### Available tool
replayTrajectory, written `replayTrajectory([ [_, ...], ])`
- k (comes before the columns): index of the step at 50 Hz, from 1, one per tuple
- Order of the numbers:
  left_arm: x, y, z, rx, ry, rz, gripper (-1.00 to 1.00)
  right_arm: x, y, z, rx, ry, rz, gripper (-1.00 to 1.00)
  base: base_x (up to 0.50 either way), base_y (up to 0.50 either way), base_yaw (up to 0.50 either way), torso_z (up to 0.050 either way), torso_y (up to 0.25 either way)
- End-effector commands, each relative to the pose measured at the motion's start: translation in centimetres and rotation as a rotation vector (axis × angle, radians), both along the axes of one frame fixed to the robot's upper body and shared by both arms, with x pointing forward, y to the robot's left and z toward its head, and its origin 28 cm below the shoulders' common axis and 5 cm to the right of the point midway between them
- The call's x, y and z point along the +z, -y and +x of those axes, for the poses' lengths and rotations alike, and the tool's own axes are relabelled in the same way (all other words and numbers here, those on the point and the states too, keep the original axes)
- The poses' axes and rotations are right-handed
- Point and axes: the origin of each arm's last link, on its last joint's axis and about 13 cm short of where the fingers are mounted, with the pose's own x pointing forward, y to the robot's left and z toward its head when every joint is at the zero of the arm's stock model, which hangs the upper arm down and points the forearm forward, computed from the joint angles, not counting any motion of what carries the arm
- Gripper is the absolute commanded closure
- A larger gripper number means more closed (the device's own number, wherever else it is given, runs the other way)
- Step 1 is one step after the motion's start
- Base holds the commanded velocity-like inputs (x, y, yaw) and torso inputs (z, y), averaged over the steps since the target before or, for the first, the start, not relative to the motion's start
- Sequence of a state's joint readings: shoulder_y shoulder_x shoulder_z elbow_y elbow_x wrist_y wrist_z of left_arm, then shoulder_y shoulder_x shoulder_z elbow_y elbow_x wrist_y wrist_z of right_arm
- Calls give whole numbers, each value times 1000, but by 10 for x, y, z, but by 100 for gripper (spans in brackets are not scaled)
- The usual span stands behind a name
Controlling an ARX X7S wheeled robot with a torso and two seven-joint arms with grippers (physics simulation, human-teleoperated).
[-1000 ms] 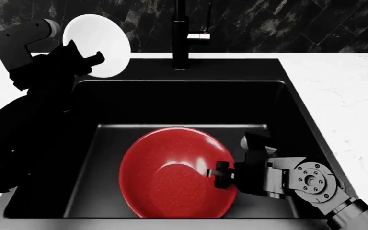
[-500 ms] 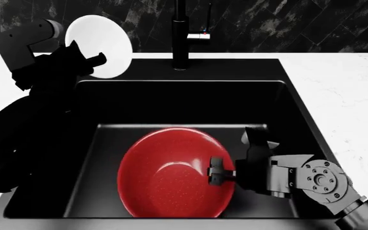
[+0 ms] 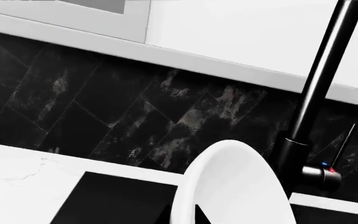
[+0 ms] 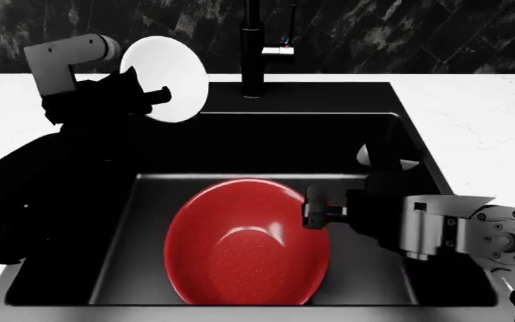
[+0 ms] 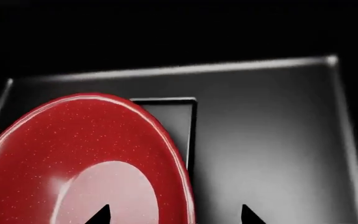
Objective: Stack the bowls in the sink.
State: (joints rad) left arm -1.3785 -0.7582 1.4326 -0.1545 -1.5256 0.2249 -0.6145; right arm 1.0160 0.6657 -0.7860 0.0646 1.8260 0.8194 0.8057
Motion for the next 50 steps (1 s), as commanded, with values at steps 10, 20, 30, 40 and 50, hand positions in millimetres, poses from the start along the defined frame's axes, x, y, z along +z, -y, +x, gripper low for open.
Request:
replayTrajectory([
  [10, -1, 6, -1, -218, -192, 164, 100, 61, 10, -23, -6, 319, 15, -100, 0, 0, 0, 0, 0],
  [20, -7, 11, 2, -374, -306, 233, 100, 80, 15, -34, -24, 393, 27, -100, 0, 0, 0, 0, 0],
  [30, -9, 6, 11, -439, -378, 392, 100, 89, 17, -39, -34, 421, 39, -100, 0, 0, 0, 0, 0],
  [40, -3, 4, 10, -492, -379, 469, 100, 89, 21, -43, -51, 429, 53, -100, 0, 0, 0, 0, 1],
  [50, -6, 5, 5, -539, -372, 489, 100, 88, 23, -42, -61, 428, 56, -100, 0, 0, 0, 0, 0],
])
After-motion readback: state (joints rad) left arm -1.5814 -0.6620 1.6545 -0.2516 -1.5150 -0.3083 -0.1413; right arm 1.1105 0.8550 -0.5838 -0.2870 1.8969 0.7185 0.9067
